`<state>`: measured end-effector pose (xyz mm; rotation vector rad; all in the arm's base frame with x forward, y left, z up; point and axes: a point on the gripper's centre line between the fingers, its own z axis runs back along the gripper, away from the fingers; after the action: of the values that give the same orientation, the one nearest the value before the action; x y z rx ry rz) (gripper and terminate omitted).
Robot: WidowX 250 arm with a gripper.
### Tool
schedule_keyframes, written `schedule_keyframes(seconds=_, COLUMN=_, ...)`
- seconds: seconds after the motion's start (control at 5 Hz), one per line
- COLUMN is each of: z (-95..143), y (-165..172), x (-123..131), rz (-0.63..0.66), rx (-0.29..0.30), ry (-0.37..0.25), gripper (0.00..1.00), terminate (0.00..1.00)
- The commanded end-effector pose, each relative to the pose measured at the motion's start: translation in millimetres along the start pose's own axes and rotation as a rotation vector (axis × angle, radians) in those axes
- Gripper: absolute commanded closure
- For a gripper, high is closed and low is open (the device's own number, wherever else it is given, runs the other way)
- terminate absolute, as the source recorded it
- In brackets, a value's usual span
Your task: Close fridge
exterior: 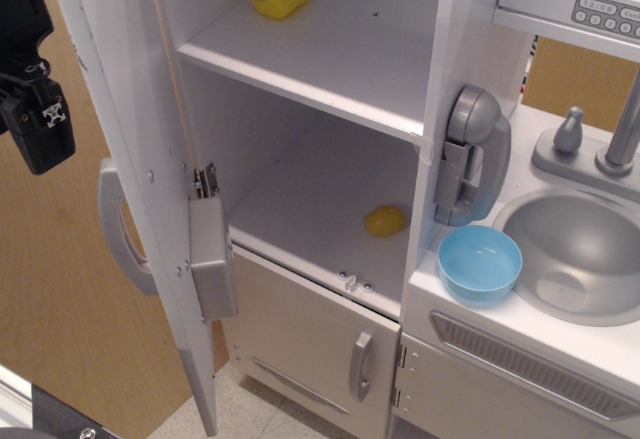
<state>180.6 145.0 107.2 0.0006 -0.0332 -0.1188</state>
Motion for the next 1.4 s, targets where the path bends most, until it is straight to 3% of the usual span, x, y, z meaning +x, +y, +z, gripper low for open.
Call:
schedule_keyframes(seconds=0.0, z=0.0, y=0.0, x=0.0, rz=0.000, rx=0.000, ry=0.000, gripper=0.00, terminate=0.00)
schedule_keyframes(seconds=0.4, z=5.6, y=-9.0, x=42.3, rz=0.018, rx=-0.014, ry=-0.053, gripper=0.00, terminate=0.00)
schedule_keyframes(seconds=0.8, z=-4.9, y=-17.3, x=77.5, rz=0.020, rx=0.013, ry=-0.070, gripper=0.00, terminate=0.00)
schedule_keyframes(seconds=1.2, z=-10.8, y=-10.2, x=121.4, rz=0.120, rx=-0.002, ry=-0.080, gripper=0.00, terminate=0.00)
